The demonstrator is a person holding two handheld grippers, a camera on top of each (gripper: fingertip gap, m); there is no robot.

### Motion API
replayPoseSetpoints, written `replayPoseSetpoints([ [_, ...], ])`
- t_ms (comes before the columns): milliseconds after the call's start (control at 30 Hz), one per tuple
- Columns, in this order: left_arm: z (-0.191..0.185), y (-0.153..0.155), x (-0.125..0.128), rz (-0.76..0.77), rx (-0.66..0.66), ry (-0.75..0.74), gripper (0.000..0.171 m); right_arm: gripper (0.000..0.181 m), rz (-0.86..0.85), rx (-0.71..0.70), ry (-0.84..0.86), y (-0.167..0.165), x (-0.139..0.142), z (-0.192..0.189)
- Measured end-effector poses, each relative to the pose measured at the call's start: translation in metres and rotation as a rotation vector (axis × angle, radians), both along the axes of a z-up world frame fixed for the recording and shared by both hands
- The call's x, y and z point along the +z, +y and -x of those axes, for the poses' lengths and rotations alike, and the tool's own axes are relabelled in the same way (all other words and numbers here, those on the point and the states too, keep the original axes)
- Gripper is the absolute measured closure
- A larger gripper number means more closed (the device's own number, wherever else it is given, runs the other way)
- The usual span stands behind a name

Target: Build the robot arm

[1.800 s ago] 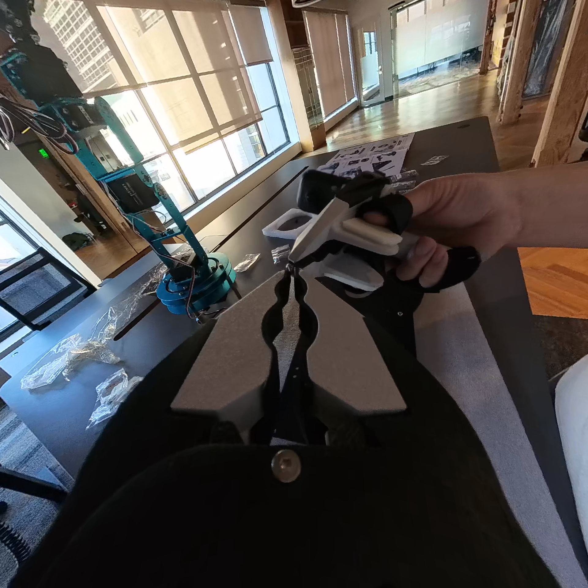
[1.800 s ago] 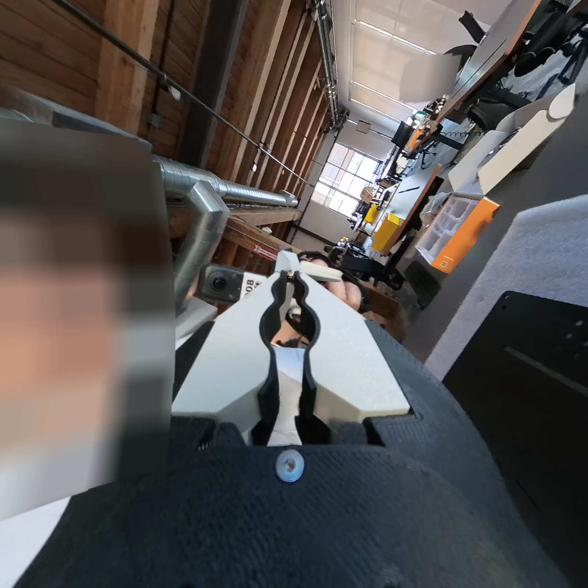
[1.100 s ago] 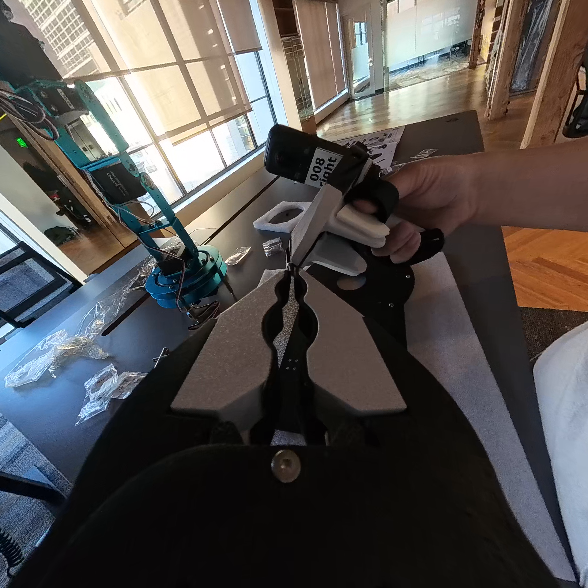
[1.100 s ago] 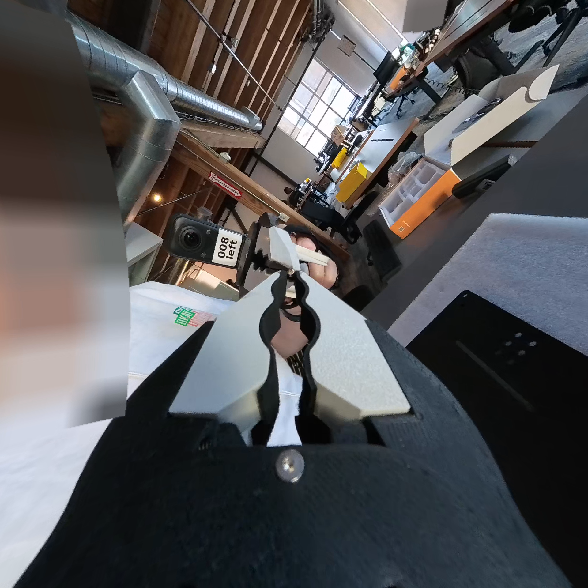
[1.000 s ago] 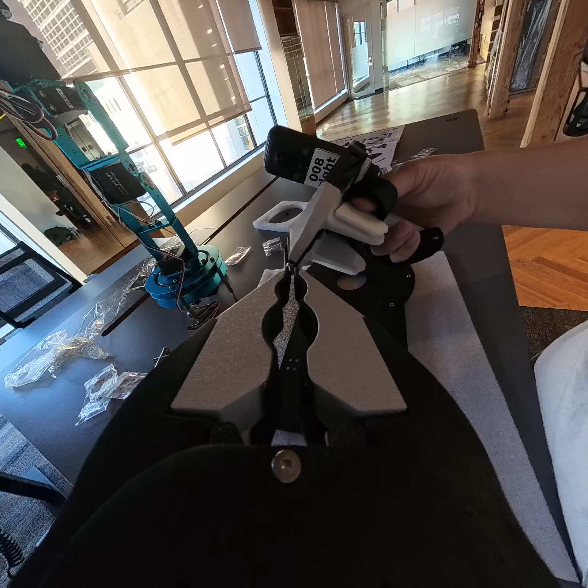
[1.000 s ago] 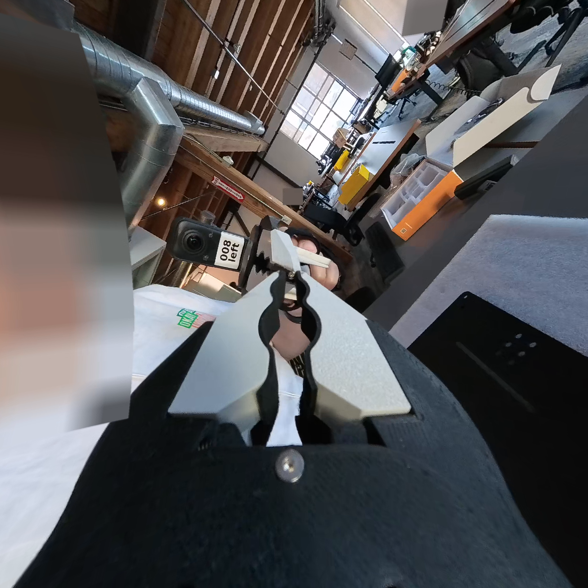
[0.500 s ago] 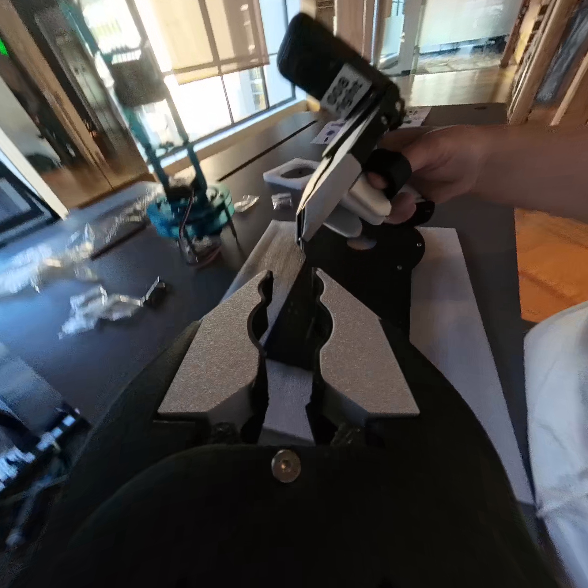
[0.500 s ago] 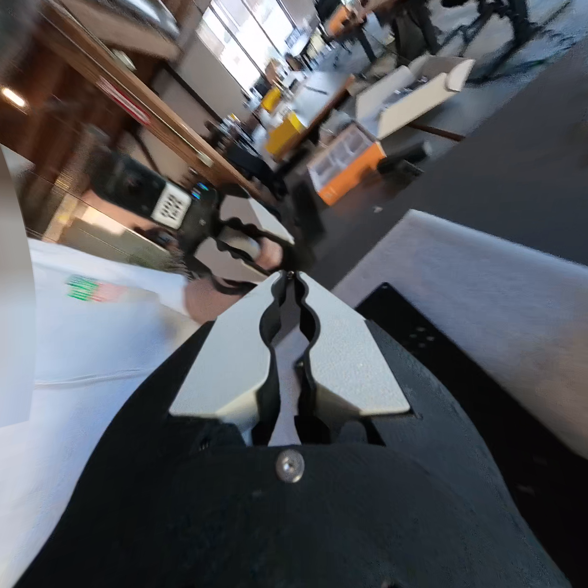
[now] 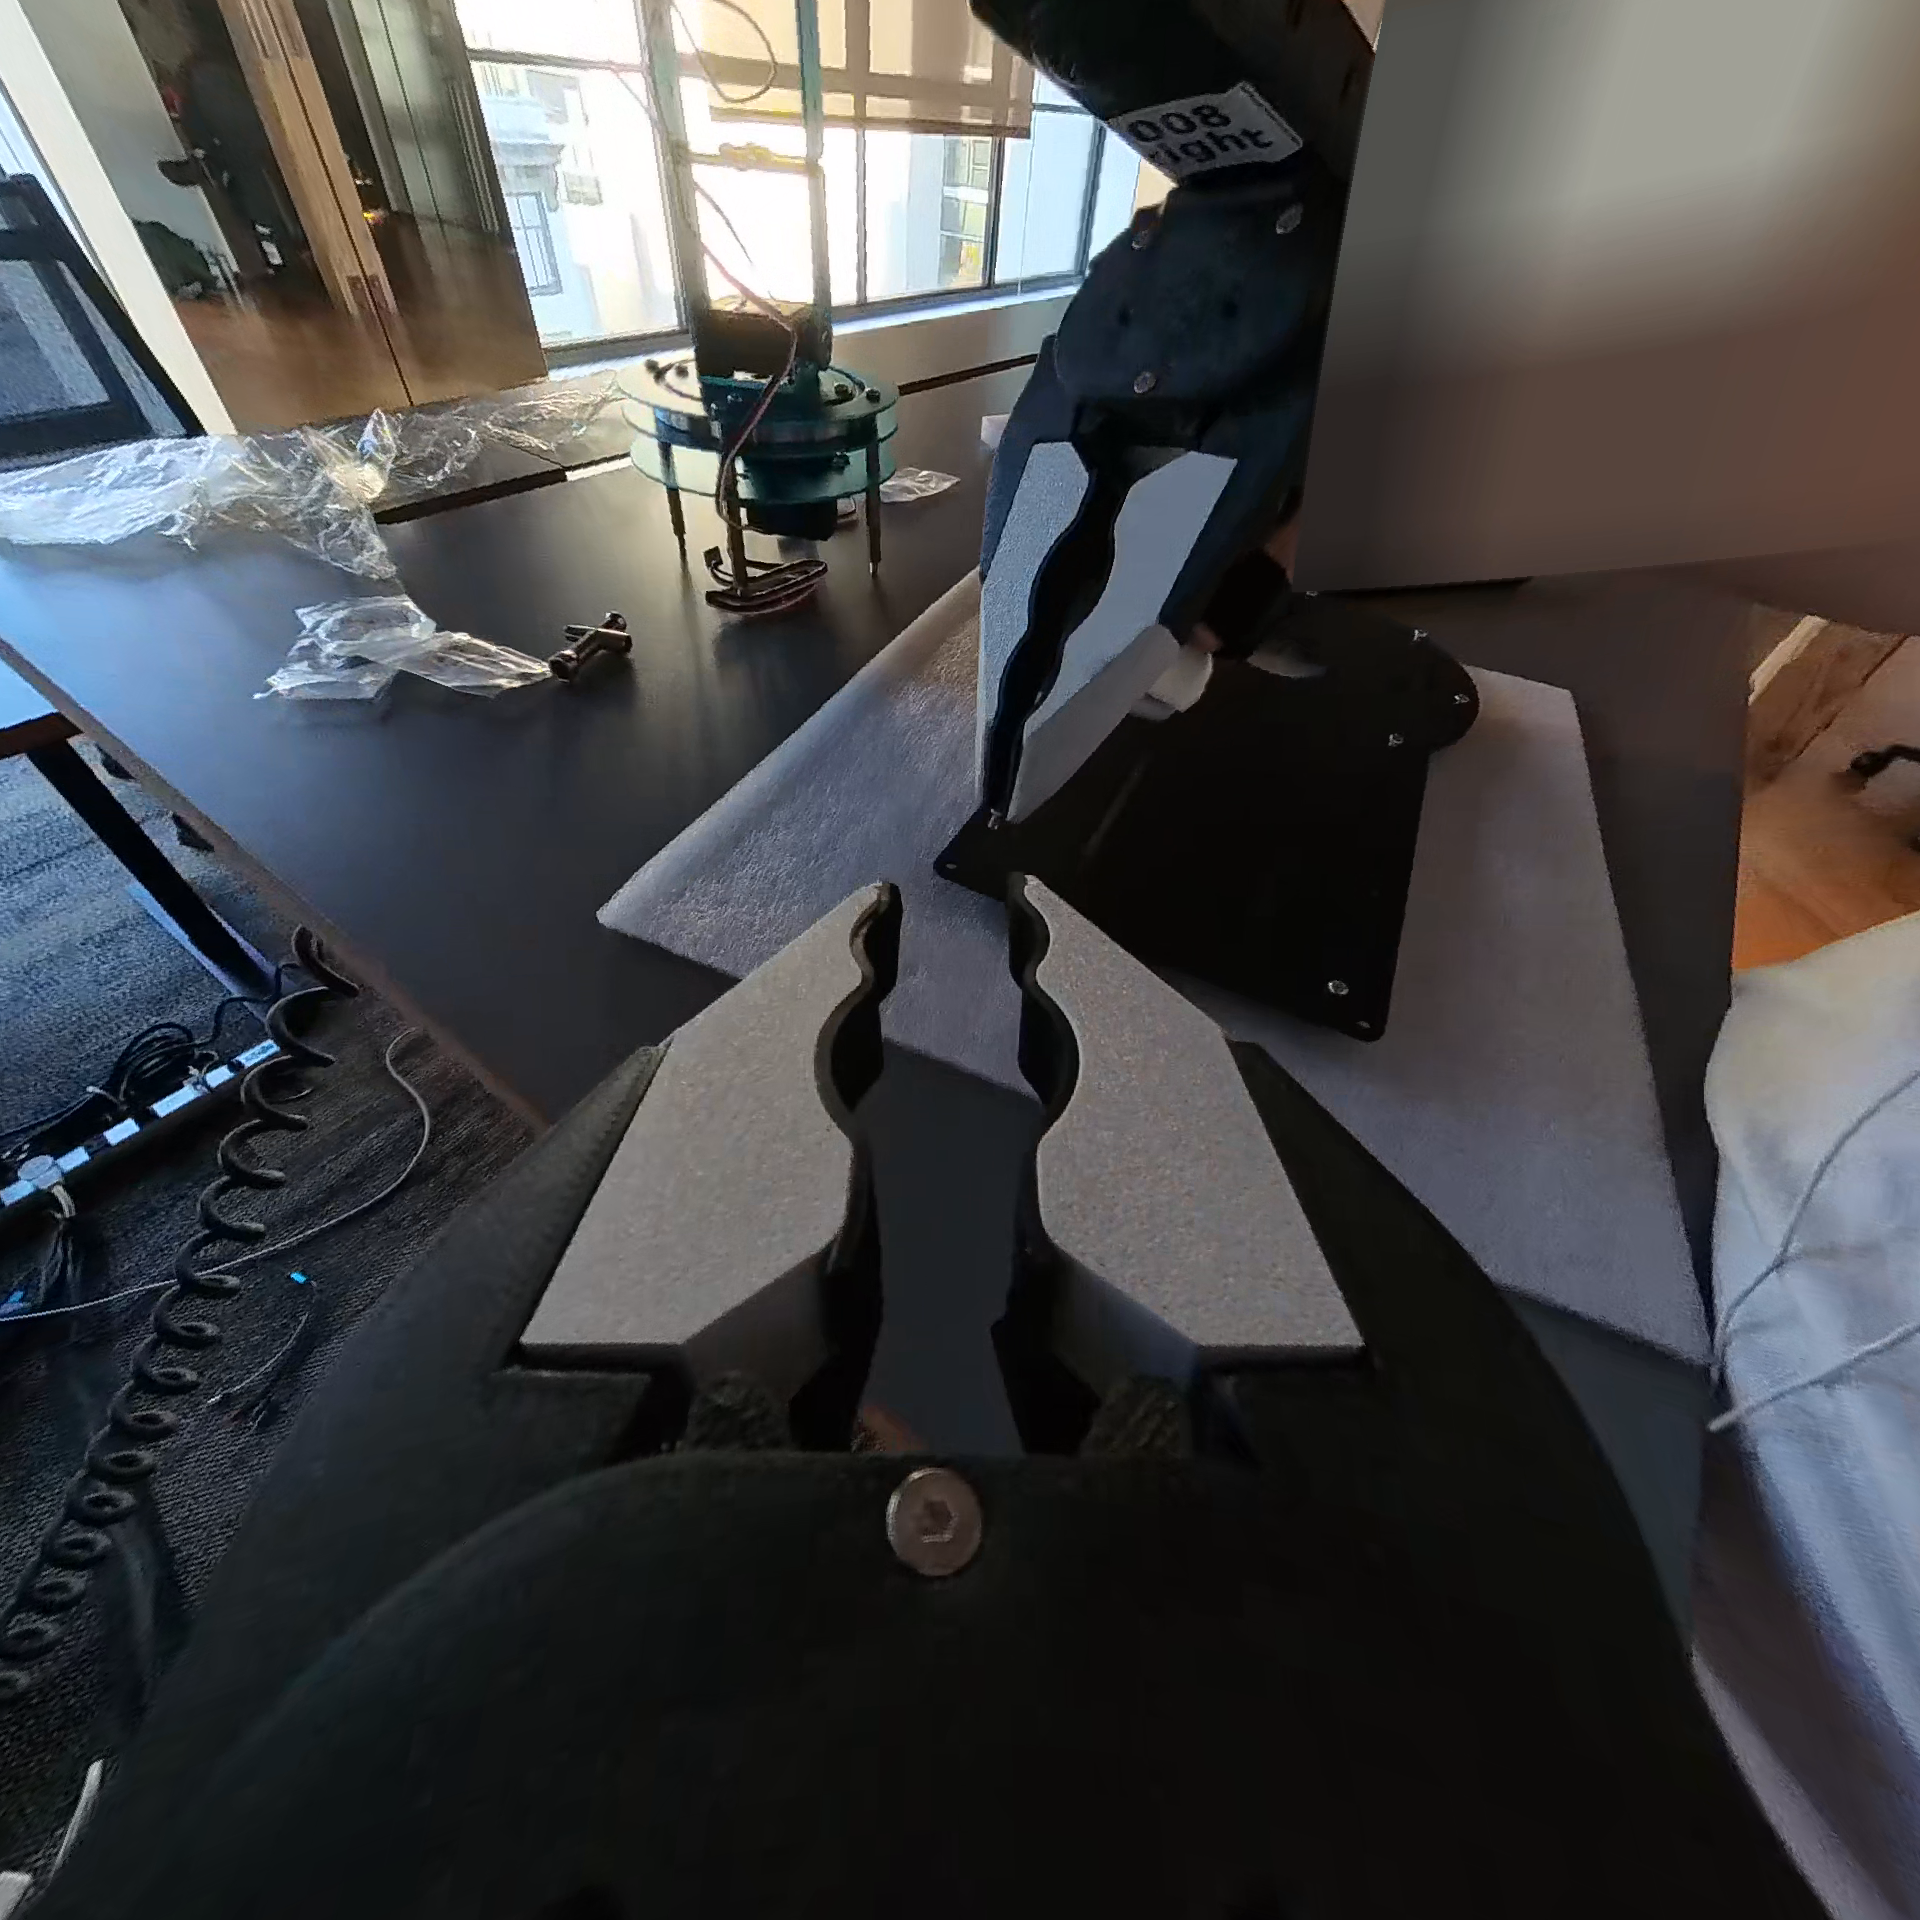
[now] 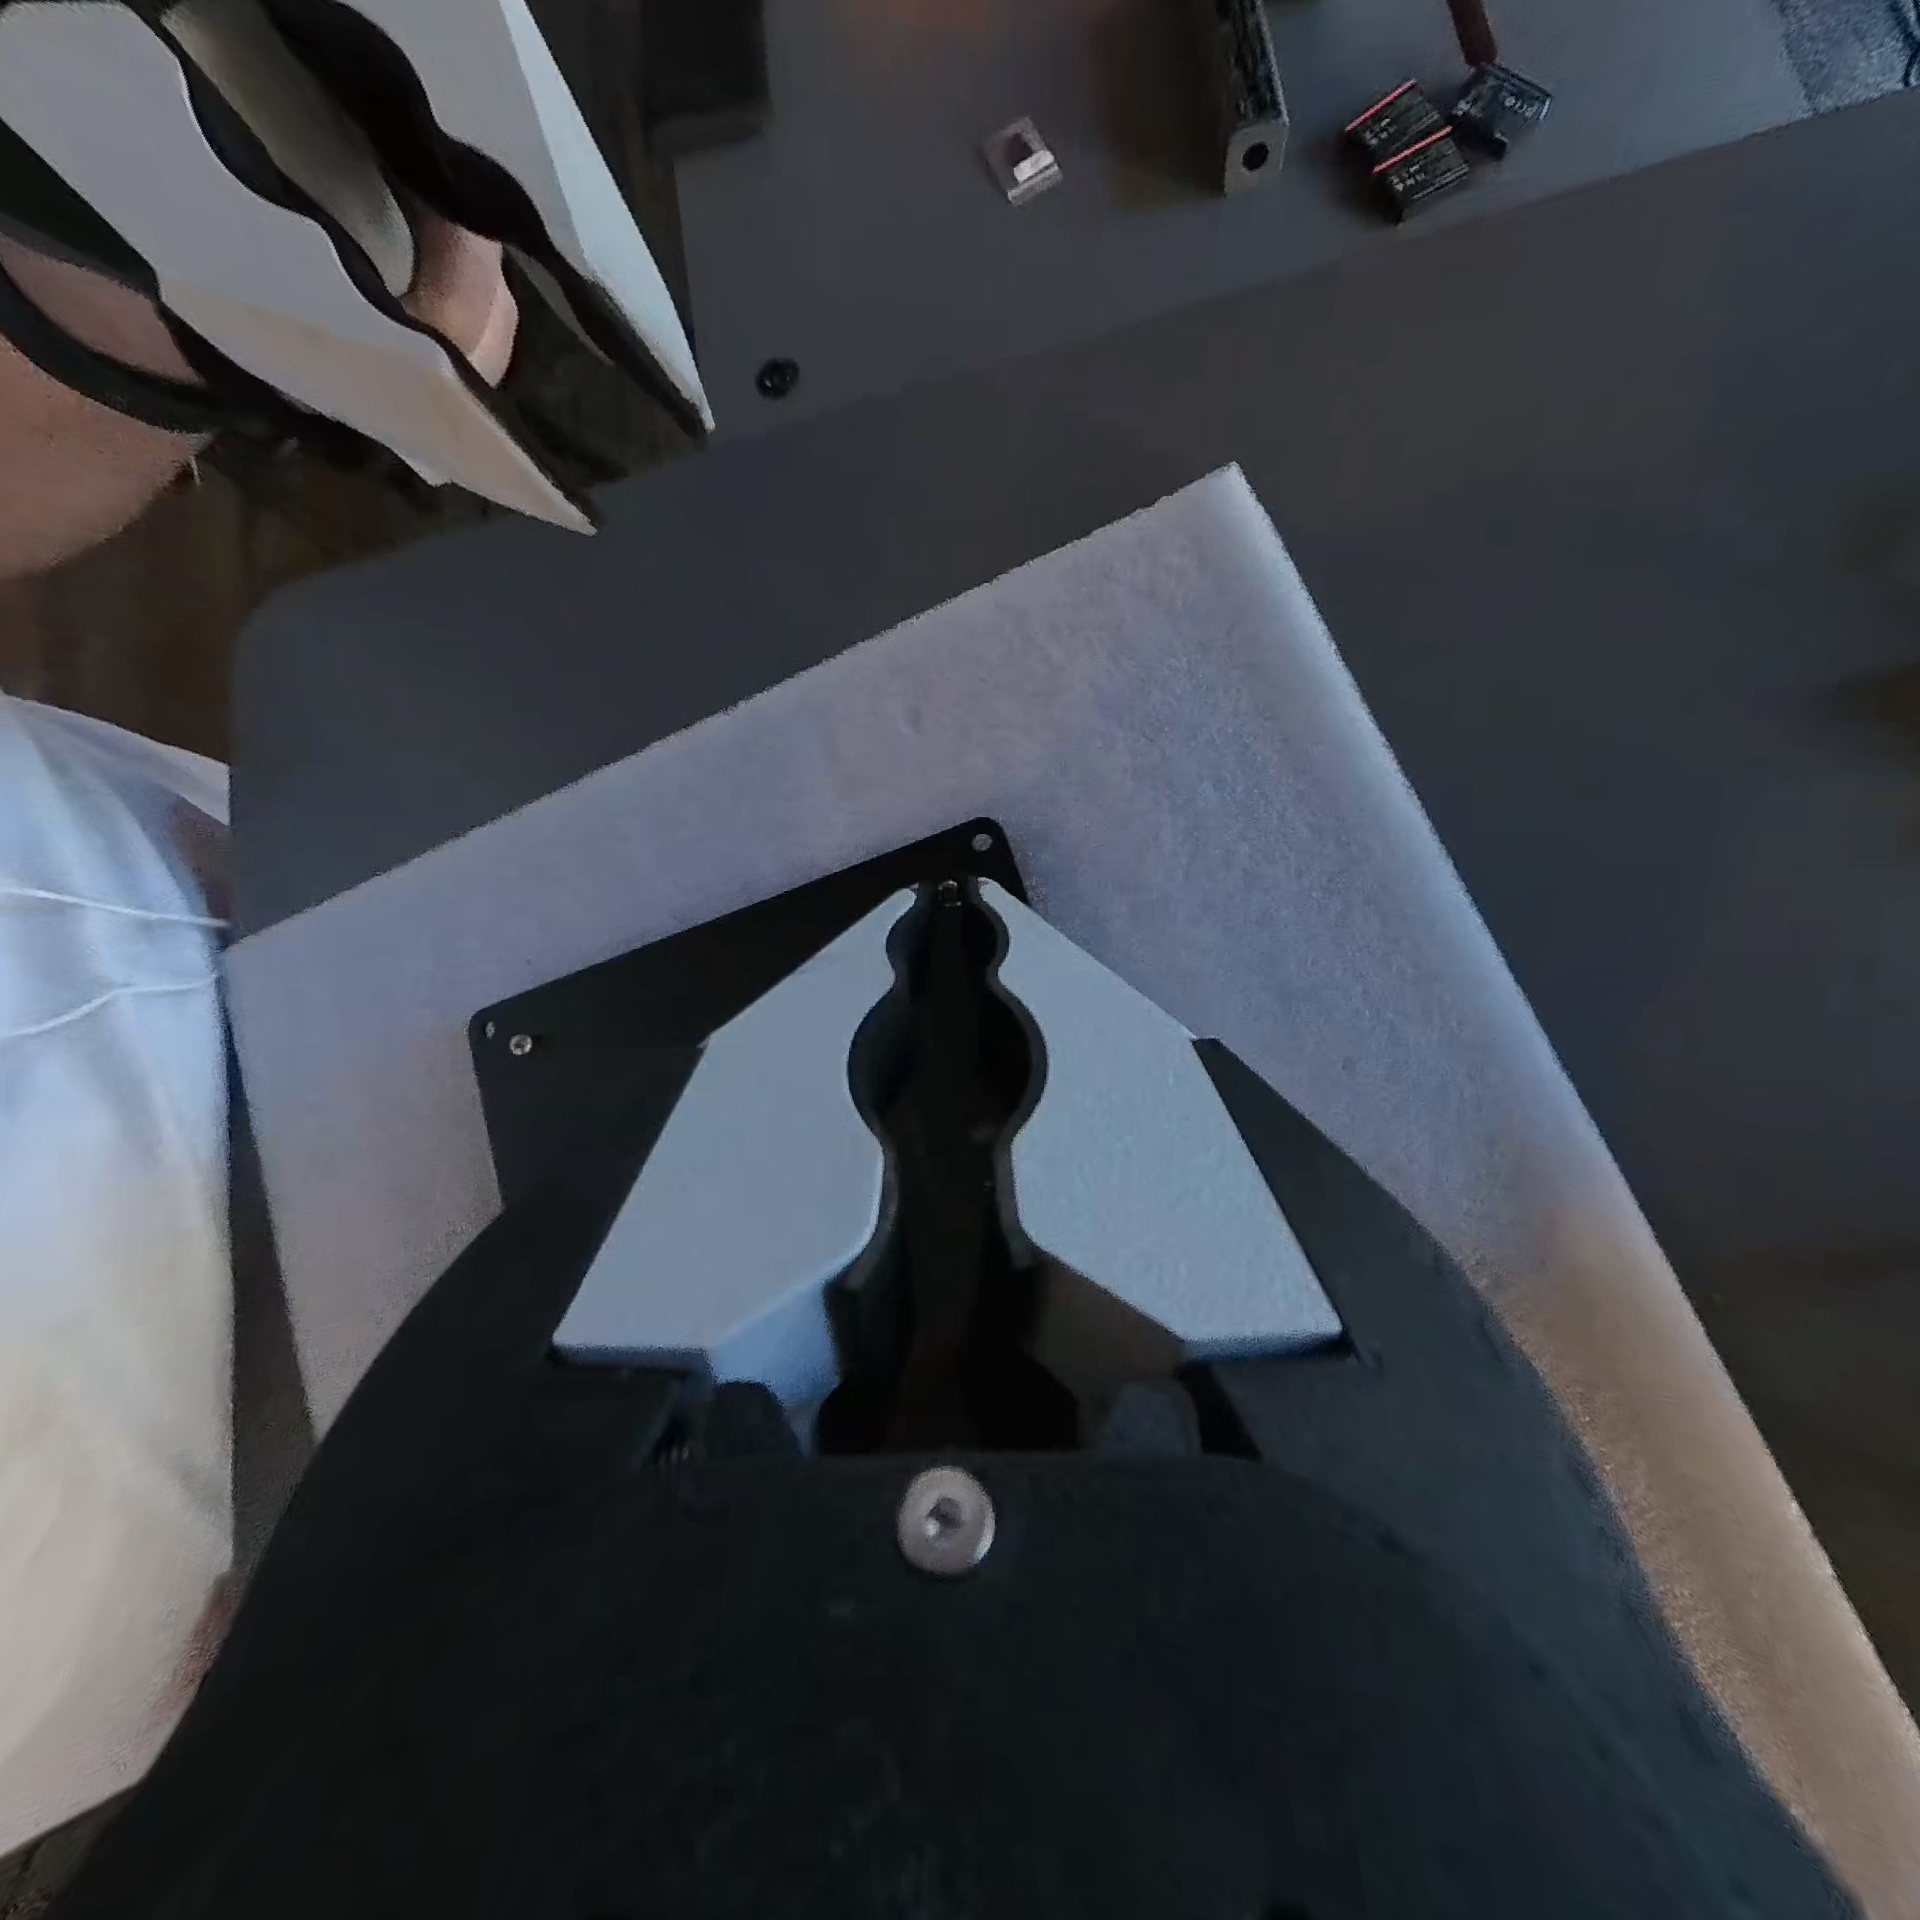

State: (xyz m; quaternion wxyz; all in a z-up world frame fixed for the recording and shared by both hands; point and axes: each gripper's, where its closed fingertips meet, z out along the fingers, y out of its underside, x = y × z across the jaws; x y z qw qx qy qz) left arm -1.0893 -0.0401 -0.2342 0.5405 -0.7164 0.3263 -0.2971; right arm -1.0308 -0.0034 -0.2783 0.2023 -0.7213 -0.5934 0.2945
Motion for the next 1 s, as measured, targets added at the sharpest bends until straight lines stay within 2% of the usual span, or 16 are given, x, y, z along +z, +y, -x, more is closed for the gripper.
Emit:
replayPoseSetpoints([
  [433, 0.0075, 0.0005, 0.0, -0.008, 0.013, -0.028, 0.154, 0.178, -0.001, 0.057, -0.048, -0.0029, -0.0088, 0.0047],
  [1000, 0.0054, -0.0049, -0.001, 0.003, 0.005, -0.047, 0.154, 0.178, 0.088, 0.048, -0.14, -0.0031, -0.0113, 0.0045],
])
